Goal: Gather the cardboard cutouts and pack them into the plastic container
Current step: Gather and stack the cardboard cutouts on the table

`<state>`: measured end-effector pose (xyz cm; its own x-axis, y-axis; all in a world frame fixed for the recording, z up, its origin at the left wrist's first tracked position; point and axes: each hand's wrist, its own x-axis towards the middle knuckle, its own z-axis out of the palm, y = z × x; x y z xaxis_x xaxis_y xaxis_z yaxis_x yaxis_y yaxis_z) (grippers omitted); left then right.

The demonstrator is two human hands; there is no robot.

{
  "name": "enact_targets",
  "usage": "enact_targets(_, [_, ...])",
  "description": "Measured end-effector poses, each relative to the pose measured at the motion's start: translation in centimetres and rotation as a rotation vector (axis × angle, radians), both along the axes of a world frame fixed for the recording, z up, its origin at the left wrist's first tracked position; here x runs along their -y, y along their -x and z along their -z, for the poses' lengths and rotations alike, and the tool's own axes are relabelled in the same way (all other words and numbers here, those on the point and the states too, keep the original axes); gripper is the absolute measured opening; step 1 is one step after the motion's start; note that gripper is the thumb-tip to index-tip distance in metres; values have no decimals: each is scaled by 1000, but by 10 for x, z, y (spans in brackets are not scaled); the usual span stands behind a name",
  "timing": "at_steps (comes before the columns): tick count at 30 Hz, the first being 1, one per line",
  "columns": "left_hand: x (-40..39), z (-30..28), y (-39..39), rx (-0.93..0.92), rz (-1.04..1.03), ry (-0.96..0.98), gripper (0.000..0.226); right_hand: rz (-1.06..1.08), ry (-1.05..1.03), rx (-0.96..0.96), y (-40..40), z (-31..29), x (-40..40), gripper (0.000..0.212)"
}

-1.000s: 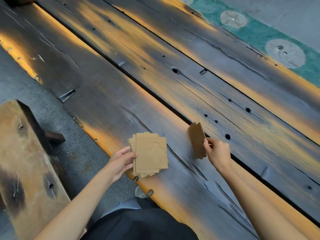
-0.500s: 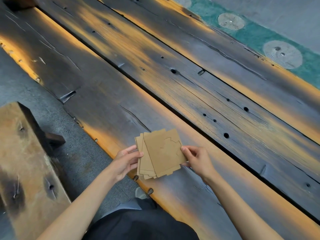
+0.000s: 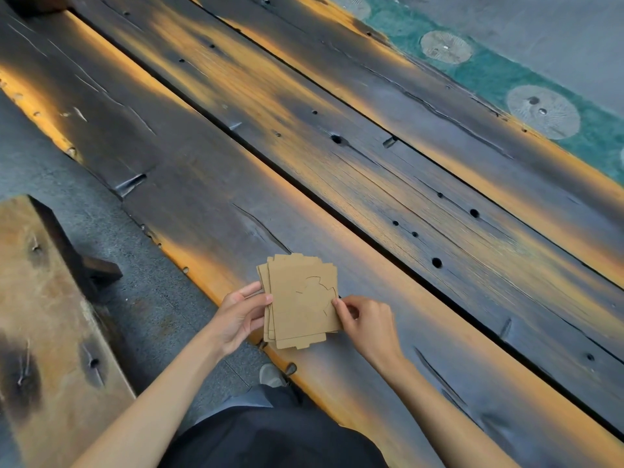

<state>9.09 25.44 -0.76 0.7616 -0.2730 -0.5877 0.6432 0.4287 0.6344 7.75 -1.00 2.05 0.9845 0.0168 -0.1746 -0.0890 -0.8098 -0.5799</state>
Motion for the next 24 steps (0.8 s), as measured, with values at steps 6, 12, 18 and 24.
enact_targets(6, [12, -3, 1, -37, -49, -127, 34, 123, -105, -17, 16, 7, -8, 27])
enact_targets(12, [32, -2, 11, -101, -91, -139, 29, 615, -1016, -502, 48, 5, -15, 48])
enact_targets(18, [66, 2, 24, -143, -9, -117, 25, 823, -1253, -415, 72, 8, -13, 38])
enact_targets(24, [89, 5, 16, -113, 221, -101, 29, 885, -1175, -351, 94, 11, 25, 38])
